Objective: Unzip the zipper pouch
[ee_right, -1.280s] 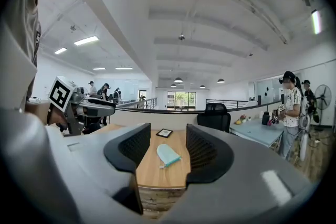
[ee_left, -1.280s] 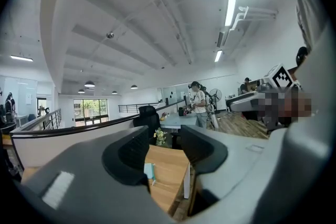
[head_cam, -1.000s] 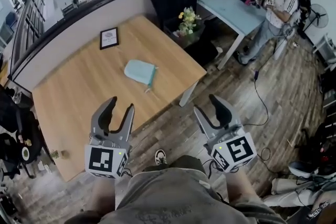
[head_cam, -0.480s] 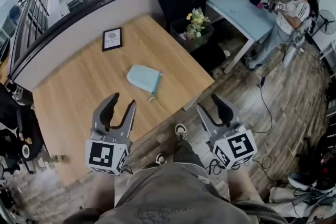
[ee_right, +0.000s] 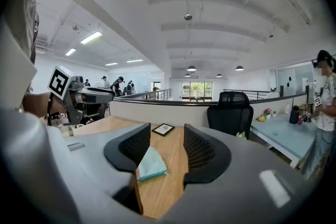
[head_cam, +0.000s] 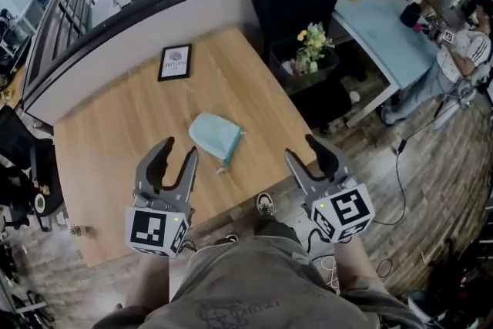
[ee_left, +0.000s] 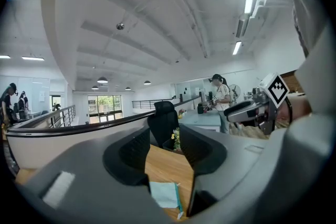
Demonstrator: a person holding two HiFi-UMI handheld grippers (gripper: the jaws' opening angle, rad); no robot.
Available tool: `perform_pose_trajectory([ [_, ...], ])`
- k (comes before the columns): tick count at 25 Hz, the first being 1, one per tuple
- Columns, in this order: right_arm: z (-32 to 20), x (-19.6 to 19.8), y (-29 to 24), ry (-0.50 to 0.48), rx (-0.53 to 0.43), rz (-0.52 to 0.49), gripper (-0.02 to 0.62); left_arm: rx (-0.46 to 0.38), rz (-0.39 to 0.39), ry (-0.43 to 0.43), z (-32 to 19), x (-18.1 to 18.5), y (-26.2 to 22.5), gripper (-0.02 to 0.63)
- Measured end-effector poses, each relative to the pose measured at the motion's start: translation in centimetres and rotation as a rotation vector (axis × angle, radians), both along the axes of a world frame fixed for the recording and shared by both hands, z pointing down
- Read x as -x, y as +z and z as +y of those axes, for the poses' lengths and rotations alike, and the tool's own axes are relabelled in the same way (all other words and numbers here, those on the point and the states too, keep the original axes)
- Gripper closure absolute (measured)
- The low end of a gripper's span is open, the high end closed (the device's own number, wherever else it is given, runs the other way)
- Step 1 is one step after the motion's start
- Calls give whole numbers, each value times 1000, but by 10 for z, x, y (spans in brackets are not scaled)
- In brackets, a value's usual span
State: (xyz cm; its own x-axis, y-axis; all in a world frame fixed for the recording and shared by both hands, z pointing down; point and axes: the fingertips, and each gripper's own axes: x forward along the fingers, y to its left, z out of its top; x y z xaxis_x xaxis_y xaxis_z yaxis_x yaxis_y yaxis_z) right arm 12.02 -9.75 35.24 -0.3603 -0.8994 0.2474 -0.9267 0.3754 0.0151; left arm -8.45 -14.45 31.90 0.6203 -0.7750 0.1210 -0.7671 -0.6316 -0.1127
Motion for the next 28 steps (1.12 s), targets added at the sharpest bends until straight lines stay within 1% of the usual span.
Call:
perform_pose_trajectory([
  [5, -56, -32, -2, -76, -2, 11, 396, -1, 1, -100, -36, -17, -2, 434],
  [9, -95, -46, 0, -142, -8, 0, 396, -12, 11, -204, -60, -24, -7, 434],
  [14, -126, -55, 0, -198, -16, -3, 396, -9, 10, -271, -69, -26, -6, 434],
  [17, -135, -54, 5, -209, -8, -44, 396, -3, -7, -303, -74, -21, 1, 434],
  [19, -138, -50, 11, -218, 7, -57, 396, 7, -16, -302, -77, -19, 5, 434],
  [22, -141, -40, 19, -235, 31, -47, 396, 16, -33, -271, -82, -19, 11, 434],
  [26, -142, -28, 29, -237, 60, -45, 396, 37, -64, -196, -94, -22, 19, 434],
  [28, -143, -24, 36, -238, 72, -43, 396, 40, -86, -142, -100, -26, 25, 434],
])
